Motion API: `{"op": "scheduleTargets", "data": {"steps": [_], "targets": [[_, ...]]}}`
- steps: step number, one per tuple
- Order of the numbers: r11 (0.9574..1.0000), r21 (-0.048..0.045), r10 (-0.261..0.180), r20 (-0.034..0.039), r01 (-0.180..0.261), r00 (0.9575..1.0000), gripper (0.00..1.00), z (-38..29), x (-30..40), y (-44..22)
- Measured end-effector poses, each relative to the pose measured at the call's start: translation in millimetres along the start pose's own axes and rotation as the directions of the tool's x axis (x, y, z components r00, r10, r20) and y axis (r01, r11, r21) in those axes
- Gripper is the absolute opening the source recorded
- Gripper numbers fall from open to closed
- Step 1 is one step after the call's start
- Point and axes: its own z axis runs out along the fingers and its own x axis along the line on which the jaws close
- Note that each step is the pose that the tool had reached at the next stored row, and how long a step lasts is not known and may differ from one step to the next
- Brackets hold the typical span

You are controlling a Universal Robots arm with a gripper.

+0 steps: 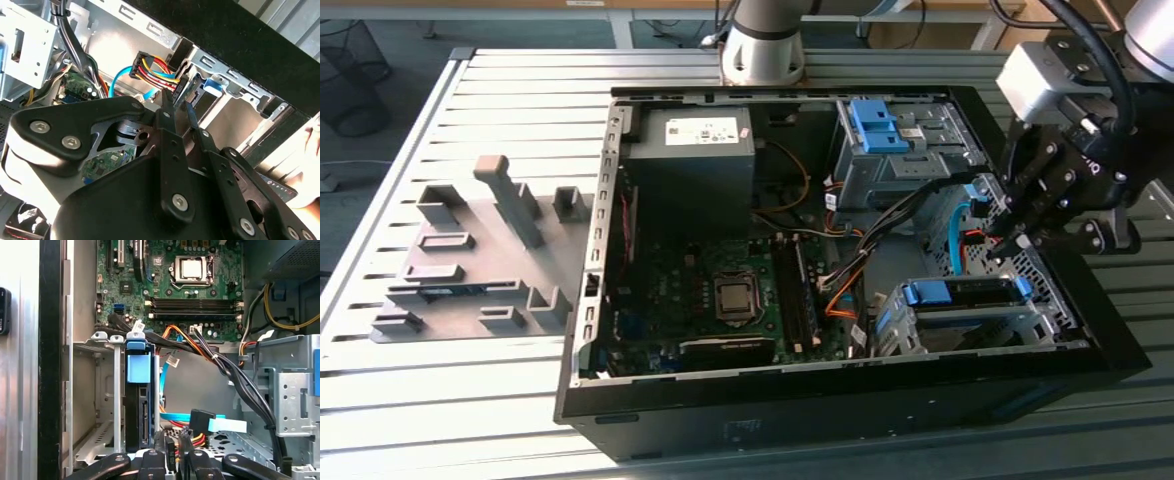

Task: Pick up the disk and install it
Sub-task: 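Insert the first disk wire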

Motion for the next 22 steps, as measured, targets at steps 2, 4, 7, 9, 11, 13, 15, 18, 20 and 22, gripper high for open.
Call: {"op": "scheduleTargets", "data": {"steps": [2,4,7,9,11,13,15,18,20,22], "targets": [[1.0000,0.0000,0.000,-0.0019,0.000,1.0000,0.25,1.3,0.0,-0.2],[1.0000,0.0000,-0.001,-0.0030,0.001,1.0000,0.25,1.9,0.0,-0.2],[1.0000,0.0001,-0.001,-0.0070,0.001,1.0000,0.25,2.8,0.1,-0.2],[1.0000,0.0001,-0.002,-0.0071,0.002,1.0000,0.25,4.1,0.1,-0.3],[1.0000,-0.0001,-0.006,-0.0075,0.006,1.0000,0.25,5.3,0.3,-0.3],[0.9999,-0.0004,-0.014,-0.0078,0.014,0.9999,0.25,6.0,0.3,-0.3],[0.9998,-0.0005,-0.017,-0.0076,0.017,0.9998,0.25,6.5,0.4,-0.4],[0.9998,-0.0007,-0.019,-0.0028,0.019,0.9998,0.24,7.0,0.4,-0.4],[0.9998,-0.0007,-0.019,-0.0012,0.019,0.9998,0.18,7.2,0.3,-0.4],[0.9998,-0.0005,-0.020,-0.0009,0.020,0.9998,0.16,7.1,0.4,0.0]]}}
